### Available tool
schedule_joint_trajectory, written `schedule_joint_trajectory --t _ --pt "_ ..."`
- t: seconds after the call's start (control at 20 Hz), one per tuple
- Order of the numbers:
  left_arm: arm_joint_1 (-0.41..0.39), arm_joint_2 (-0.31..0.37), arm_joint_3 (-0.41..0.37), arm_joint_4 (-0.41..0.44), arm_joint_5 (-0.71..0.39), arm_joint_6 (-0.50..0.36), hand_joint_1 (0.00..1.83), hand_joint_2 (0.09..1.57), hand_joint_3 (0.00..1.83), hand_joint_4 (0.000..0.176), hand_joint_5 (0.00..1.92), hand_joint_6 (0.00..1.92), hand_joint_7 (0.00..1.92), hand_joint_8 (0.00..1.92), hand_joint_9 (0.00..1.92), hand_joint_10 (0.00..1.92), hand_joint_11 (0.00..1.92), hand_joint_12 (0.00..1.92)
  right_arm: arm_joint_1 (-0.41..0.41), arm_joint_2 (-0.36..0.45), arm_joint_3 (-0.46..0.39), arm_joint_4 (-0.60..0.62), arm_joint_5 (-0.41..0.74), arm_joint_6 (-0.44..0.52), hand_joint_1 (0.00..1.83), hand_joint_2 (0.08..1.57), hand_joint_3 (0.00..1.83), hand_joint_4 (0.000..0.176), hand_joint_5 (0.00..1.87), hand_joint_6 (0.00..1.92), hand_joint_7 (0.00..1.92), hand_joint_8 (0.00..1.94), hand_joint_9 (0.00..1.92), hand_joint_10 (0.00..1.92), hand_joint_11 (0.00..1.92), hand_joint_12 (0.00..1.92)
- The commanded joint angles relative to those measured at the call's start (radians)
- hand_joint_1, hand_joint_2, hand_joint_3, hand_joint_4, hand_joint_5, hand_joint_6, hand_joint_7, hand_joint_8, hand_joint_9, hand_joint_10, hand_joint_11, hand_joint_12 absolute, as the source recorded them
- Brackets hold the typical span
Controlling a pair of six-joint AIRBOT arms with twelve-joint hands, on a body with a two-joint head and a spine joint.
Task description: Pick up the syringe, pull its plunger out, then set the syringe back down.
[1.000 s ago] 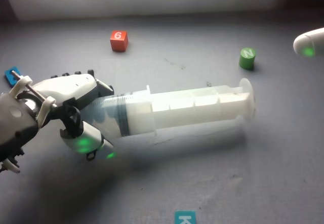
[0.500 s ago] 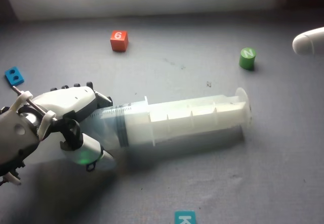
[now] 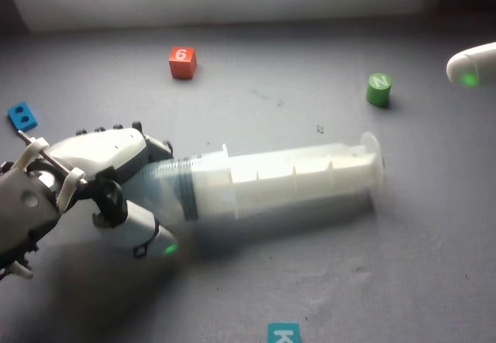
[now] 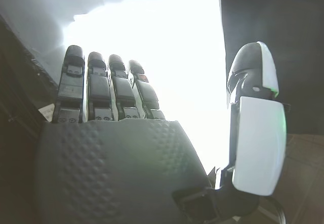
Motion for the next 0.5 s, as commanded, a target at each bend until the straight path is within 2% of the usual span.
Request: schedule_joint_trajectory --t 0.0,0.05,0.1,0.15,0.3,0.45 --pt "-0.006 -0.003 0.001 0.010 -0.052 -0.006 0.97 1.08 0.00 0.000 0.37 0.00 0.54 0.02 0.55 0.15 0.25 1.01 0.016 0.007 0.002 0.001 0.117 0.003 0.50 0.97 0.00 0.000 0.00 0.00 0.00 0.00 0.00 0.00 0.00 0.11" --pt "-0.007 -0.003 0.001 0.010 -0.052 -0.006 0.88 0.99 0.00 0.000 0.25 0.00 0.40 0.00 0.43 0.04 0.15 0.94 0.016 0.007 0.002 0.001 0.117 0.003 0.52 0.97 0.00 0.000 0.00 0.00 0.00 0.00 0.00 0.00 0.00 0.09" --pt "-0.009 -0.001 0.001 0.010 -0.052 -0.006 0.77 0.89 0.00 0.000 0.16 0.00 0.28 0.00 0.32 0.01 0.04 0.94 0.016 0.007 0.002 0.001 0.117 0.003 0.53 0.97 0.00 0.000 0.00 0.00 0.00 0.00 0.00 0.00 0.00 0.07" --pt "-0.010 -0.001 0.001 0.011 -0.052 -0.006 0.74 0.86 0.00 0.000 0.14 0.00 0.24 0.00 0.27 0.00 0.01 0.93 0.016 0.007 0.002 0.001 0.118 0.003 0.54 0.97 0.00 0.000 0.00 0.00 0.00 0.00 0.00 0.00 0.00 0.05" --pt "-0.011 0.003 0.000 0.015 -0.052 -0.006 0.73 0.84 0.00 0.000 0.11 0.00 0.19 0.00 0.23 0.00 0.00 0.85 0.015 0.007 0.002 -0.001 0.118 0.003 0.52 0.97 0.00 0.000 0.00 0.00 0.00 0.00 0.00 0.00 0.00 0.09" --pt "-0.012 0.008 -0.004 0.016 -0.052 -0.006 0.73 0.86 0.00 0.000 0.10 0.00 0.19 0.00 0.22 0.00 0.00 0.81 0.015 0.007 0.002 -0.002 0.118 0.003 0.56 0.96 0.00 0.000 0.00 0.00 0.00 0.00 0.00 0.00 0.00 0.04"
